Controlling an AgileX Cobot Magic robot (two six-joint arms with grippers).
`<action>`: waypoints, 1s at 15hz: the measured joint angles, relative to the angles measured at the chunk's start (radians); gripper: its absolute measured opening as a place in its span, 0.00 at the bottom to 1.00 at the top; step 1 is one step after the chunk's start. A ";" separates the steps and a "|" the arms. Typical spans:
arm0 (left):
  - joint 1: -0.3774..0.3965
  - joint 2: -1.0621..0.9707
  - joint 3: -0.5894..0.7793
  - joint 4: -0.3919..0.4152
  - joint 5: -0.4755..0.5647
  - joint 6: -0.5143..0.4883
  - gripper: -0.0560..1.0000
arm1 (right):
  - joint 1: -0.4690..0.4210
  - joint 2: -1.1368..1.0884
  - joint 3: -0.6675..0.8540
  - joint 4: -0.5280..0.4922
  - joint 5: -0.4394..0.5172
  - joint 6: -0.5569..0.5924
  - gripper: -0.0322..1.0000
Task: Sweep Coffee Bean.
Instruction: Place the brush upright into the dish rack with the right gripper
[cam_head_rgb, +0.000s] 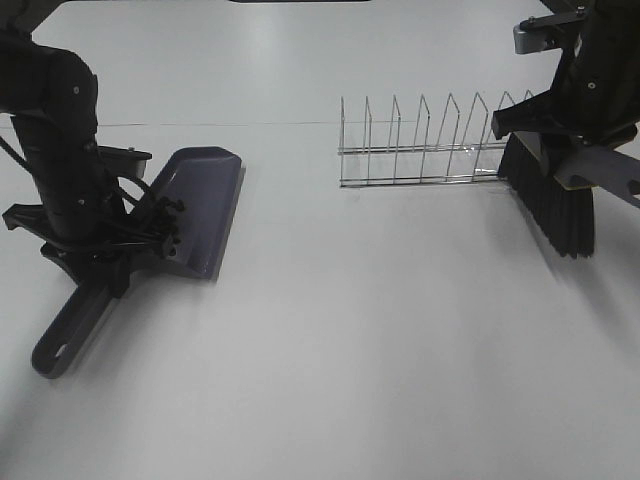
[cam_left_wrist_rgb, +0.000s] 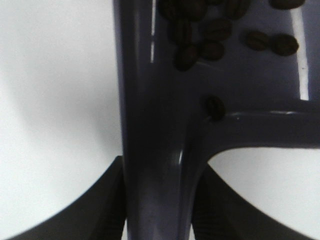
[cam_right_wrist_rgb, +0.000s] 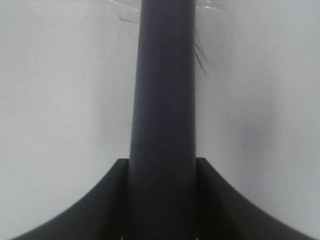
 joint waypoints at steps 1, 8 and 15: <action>0.000 0.000 0.000 0.000 0.000 0.000 0.37 | 0.000 0.013 -0.017 0.000 0.011 0.001 0.33; 0.000 0.000 0.000 0.000 0.000 0.000 0.37 | -0.011 0.047 -0.064 0.037 0.052 -0.050 0.33; 0.000 0.000 0.000 0.000 0.000 0.000 0.37 | -0.011 0.143 -0.137 -0.096 -0.074 0.017 0.33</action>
